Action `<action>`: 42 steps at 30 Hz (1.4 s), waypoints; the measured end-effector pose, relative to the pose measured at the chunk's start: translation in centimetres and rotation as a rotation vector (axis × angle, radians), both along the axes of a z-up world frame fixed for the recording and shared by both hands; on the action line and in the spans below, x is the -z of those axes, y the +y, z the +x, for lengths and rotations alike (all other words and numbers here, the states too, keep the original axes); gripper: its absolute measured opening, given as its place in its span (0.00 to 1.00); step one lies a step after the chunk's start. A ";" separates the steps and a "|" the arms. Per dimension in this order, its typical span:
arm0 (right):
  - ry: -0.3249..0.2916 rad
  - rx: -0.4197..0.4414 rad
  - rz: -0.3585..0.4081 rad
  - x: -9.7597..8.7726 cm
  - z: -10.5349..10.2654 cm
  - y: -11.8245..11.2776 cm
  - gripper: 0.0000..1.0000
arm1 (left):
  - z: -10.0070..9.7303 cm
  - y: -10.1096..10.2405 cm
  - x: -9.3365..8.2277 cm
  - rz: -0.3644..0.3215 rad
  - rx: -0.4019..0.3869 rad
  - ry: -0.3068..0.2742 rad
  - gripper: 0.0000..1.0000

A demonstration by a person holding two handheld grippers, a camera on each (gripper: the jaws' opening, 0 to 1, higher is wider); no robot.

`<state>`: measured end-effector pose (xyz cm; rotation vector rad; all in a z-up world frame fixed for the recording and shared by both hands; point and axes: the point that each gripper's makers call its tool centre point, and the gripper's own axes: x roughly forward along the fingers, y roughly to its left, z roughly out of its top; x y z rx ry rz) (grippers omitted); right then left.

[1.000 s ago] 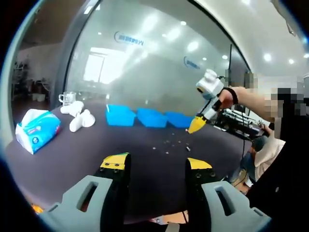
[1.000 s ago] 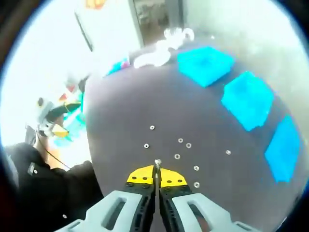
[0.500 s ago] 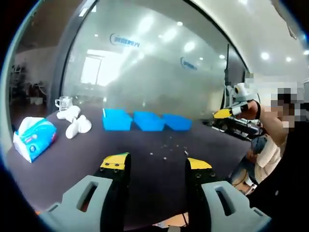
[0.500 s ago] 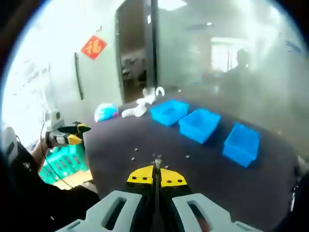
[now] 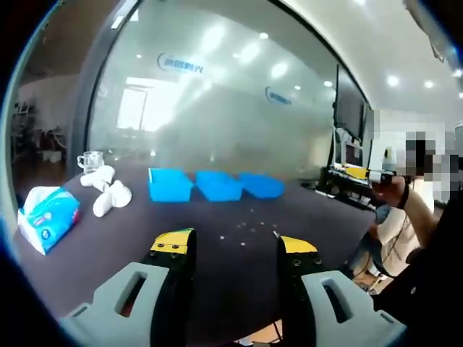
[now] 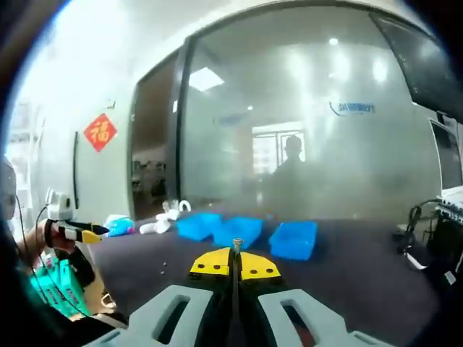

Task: Sort the screws, nuts, and washers into the corresponding bins

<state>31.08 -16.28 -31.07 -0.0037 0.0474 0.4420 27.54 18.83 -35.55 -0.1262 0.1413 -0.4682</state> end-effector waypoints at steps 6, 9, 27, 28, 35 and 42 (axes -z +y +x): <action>-0.023 0.020 0.003 1.8 -1.0 -0.3 0.00 | -0.2 -0.6 -0.1 0.018 0.026 -0.006 0.41; -0.034 0.050 -0.006 1.9 -0.9 -0.7 0.00 | -0.3 -0.8 -0.1 0.019 0.034 -0.006 0.41; -0.070 0.087 -0.019 -1.3 6.8 -1.7 0.00 | -0.9 -0.7 0.5 0.027 0.032 -0.003 0.41; -0.062 0.080 -0.017 -1.5 7.5 -1.5 0.00 | -0.9 -0.8 0.5 0.026 0.032 -0.002 0.41; -0.041 0.068 -0.057 -2.7 14.0 -0.7 0.00 | -0.9 -0.7 0.4 0.019 0.023 -0.004 0.41; 0.037 0.067 -0.096 -1.6 20.2 -0.2 0.00 | -1.2 -0.4 -0.7 0.026 0.013 -0.024 0.41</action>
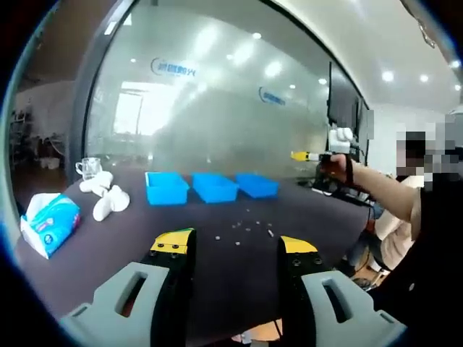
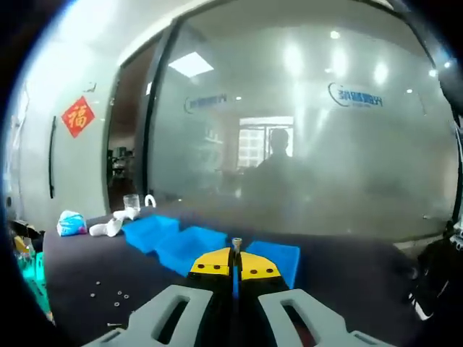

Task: Sort the screws, nuts, and washers into the corresponding bins

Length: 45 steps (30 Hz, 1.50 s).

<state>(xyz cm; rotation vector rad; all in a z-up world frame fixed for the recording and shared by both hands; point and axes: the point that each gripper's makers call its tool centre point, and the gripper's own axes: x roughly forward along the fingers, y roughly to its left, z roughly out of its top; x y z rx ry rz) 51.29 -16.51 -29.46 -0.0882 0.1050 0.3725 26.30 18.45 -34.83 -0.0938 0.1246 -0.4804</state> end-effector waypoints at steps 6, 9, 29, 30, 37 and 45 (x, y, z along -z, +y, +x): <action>0.073 0.036 -0.037 2.4 4.5 0.0 0.00 | -0.2 0.6 -0.5 0.007 -0.020 -0.010 0.41; 0.089 0.046 -0.040 2.7 5.9 0.2 0.00 | -0.3 0.8 -0.5 0.009 -0.025 -0.009 0.41; 0.127 0.078 -0.040 3.9 9.9 0.6 0.23 | -0.5 1.5 0.0 -0.005 -0.045 0.000 0.41; 0.122 0.071 -0.032 3.7 9.6 0.7 0.23 | -0.5 1.5 0.0 -0.002 -0.043 0.001 0.41; 0.146 -0.017 0.057 3.3 6.1 1.8 0.31 | -0.3 1.2 0.1 -0.009 -0.017 0.000 0.42; 0.121 -0.156 0.058 2.7 -2.1 3.2 0.33 | -0.1 1.0 0.8 0.030 0.024 0.015 0.43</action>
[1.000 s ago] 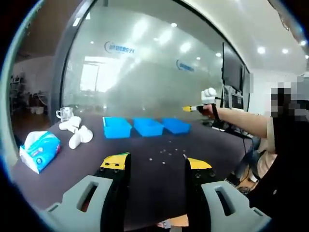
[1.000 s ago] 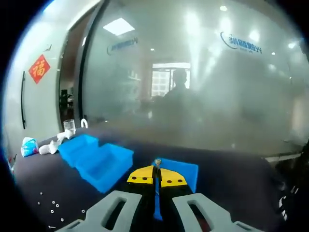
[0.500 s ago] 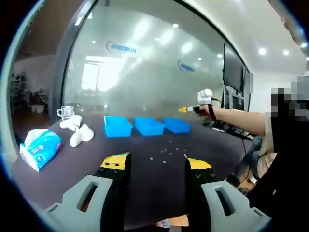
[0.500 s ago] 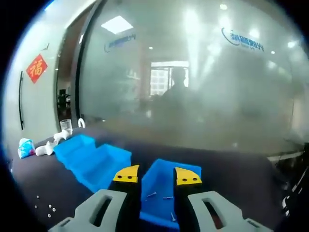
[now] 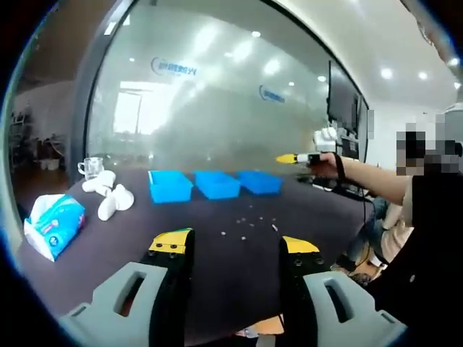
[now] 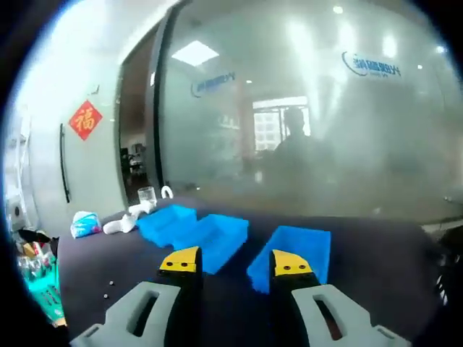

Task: Sort the screws, nuts, and washers into the corresponding bins

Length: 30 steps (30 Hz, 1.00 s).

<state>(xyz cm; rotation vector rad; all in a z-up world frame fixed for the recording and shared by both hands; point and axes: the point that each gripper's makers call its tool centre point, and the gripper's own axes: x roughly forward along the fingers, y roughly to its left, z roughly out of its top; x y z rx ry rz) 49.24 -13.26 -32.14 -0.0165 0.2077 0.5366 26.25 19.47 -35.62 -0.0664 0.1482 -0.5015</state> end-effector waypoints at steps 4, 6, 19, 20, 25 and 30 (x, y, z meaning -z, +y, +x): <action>-0.005 -0.072 0.010 -0.3 -4.0 0.0 0.33 | 0.2 -0.3 -0.1 0.006 0.030 0.002 0.43; -0.014 -0.096 -0.001 -0.3 -5.9 -0.2 0.33 | 0.2 -0.6 -0.1 0.006 0.048 0.005 0.43; -0.009 -0.081 -0.088 1.6 -12.7 -5.0 0.34 | 0.1 -2.2 -0.6 0.068 0.152 0.048 0.43; -0.007 -0.080 -0.085 1.7 -13.0 -5.2 0.34 | 0.1 -2.4 -0.5 0.076 0.162 0.050 0.43; 0.018 -0.085 -0.069 2.0 -15.2 -6.2 0.34 | 0.1 -3.1 0.0 0.117 0.192 0.060 0.42; 0.030 -0.069 -0.102 2.5 -17.3 -7.2 0.34 | 0.3 -3.4 0.2 0.125 0.199 0.066 0.42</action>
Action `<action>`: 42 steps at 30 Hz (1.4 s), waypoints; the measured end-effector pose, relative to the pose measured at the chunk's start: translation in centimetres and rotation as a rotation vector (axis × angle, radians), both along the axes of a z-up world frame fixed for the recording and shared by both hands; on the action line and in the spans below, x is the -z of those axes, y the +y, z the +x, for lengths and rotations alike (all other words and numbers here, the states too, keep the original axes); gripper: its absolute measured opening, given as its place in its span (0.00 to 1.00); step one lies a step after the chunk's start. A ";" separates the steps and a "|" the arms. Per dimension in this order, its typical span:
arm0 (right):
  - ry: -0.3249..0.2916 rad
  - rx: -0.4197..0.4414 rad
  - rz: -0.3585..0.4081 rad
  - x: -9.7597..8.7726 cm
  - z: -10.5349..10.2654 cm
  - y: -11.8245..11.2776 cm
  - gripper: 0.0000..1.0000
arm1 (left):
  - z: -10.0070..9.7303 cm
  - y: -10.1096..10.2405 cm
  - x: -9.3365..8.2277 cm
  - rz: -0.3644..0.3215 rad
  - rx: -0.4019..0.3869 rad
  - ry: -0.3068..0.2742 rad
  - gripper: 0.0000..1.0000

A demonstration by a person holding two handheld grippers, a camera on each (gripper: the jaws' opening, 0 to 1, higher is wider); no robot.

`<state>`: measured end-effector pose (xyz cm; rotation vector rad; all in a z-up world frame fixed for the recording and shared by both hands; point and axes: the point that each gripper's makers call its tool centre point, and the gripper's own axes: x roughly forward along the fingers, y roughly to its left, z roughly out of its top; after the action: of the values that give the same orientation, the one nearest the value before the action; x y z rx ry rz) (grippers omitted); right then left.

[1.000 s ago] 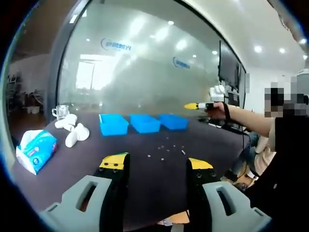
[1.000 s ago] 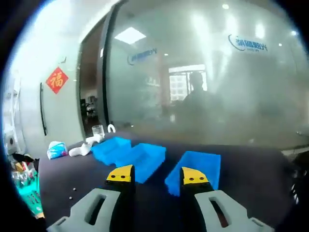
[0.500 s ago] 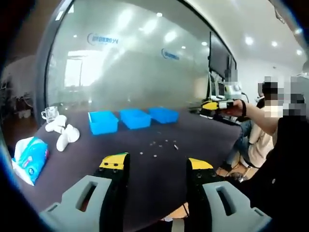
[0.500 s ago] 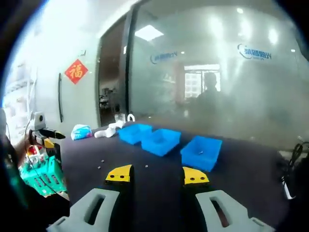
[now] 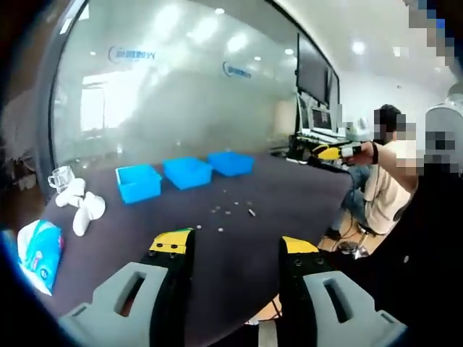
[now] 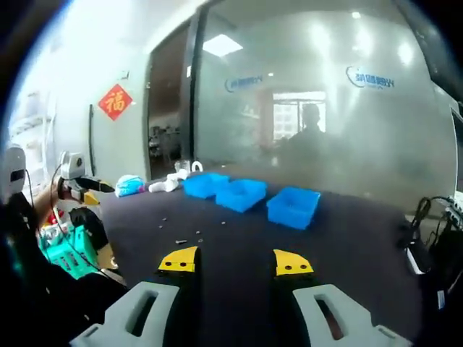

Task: Sort the screws, nuts, and washers into the corresponding bins

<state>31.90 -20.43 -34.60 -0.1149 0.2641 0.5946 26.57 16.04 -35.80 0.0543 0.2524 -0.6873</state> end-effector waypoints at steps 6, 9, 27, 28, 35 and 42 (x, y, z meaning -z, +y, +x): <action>0.018 -0.014 -0.022 0.4 -2.4 -0.2 0.34 | 0.3 -0.1 0.0 -0.004 -0.007 0.001 0.42; 0.032 -0.028 -0.040 0.8 -3.6 -0.3 0.34 | 0.3 -0.2 0.0 -0.006 -0.006 0.001 0.42; 0.132 -0.102 -0.167 2.5 -6.3 -0.1 0.32 | -0.2 -0.4 0.3 -0.004 -0.005 -0.009 0.42; 0.134 -0.107 -0.169 2.5 -6.3 0.0 0.32 | -0.2 -0.4 0.4 -0.004 -0.006 -0.009 0.42; 0.132 -0.134 -0.197 1.7 -5.7 0.7 0.32 | -0.3 -0.2 0.6 -0.001 -0.017 -0.013 0.42; 0.125 -0.169 -0.217 1.0 -4.9 1.9 0.32 | -0.4 -0.2 0.6 -0.007 -0.021 -0.014 0.42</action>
<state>26.96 -18.48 -35.60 -0.3123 0.4432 0.7412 26.16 15.82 -36.44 0.0497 0.2368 -0.6662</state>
